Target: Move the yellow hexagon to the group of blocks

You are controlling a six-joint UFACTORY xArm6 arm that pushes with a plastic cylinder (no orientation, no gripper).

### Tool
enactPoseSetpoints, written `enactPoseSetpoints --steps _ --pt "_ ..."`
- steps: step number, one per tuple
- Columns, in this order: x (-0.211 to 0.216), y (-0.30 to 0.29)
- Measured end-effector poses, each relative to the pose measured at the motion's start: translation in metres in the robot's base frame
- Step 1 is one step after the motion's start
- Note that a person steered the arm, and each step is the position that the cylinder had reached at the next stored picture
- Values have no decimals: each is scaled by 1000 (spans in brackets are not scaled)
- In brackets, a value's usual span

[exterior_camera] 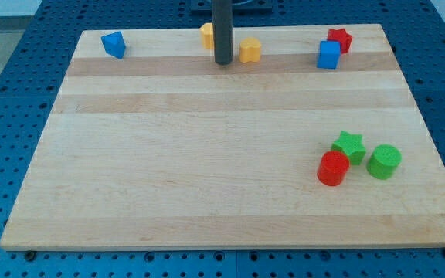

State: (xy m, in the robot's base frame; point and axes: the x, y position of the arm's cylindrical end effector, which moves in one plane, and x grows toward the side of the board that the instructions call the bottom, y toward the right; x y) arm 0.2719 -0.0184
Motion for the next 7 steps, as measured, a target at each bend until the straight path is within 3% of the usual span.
enactPoseSetpoints --steps 2,3,4,5,6,7 --pt "-6 105" --pt "-6 98" --pt "-5 11" --pt "7 -125" --pt "-26 -151" --pt "-46 -89"
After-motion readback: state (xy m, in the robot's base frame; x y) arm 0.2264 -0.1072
